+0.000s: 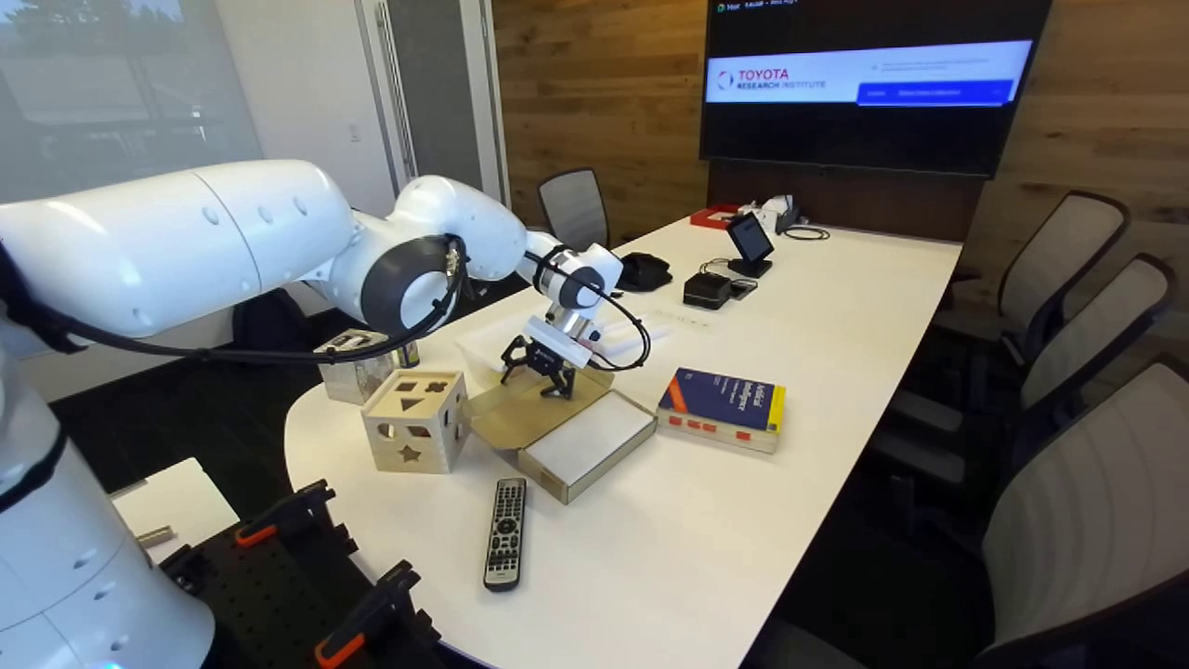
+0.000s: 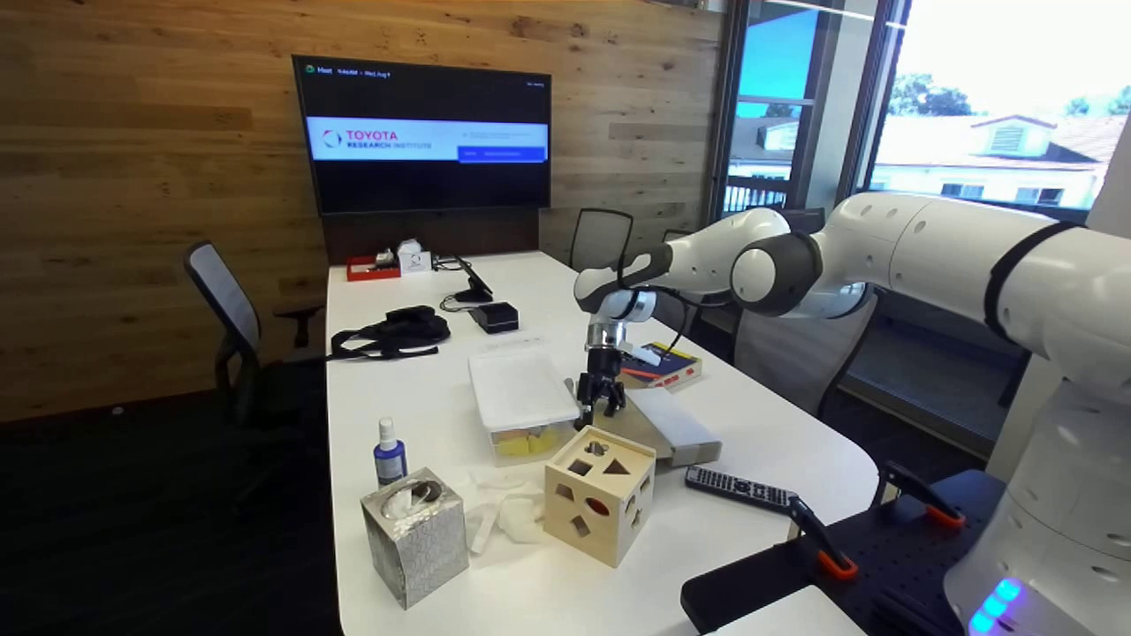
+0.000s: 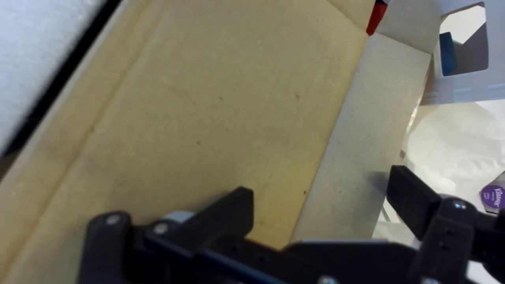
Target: Fully open the small box
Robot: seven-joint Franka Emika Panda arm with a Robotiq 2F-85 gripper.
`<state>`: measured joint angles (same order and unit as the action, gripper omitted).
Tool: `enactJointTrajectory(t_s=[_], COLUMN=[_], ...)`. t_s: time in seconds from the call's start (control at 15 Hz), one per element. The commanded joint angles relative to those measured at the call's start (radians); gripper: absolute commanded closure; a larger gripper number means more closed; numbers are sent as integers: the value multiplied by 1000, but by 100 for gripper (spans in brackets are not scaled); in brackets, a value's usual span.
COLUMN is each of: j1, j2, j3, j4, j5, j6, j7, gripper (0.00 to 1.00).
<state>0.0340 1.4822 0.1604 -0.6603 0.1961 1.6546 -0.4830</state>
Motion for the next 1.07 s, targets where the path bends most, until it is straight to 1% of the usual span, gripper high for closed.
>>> enactJointTrajectory(t_s=[0.0, 0.2, 0.47, 0.67, 0.8, 1.0], j1=[-11, -26, -43, -58, -72, -103], j2=[-49, -117, -209, -282, -341, -445], j3=[-7, -8, -11, -13, -15, -20], j4=[-23, -57, -97, -138, -186, -291], j5=[-1, 1, 4, 6, 8, 14], j6=[-33, -59, -36, -30, -20, 6], j7=[23, 30, 44, 80, 111, 169], gripper=[0, 0, 0, 0, 0, 0])
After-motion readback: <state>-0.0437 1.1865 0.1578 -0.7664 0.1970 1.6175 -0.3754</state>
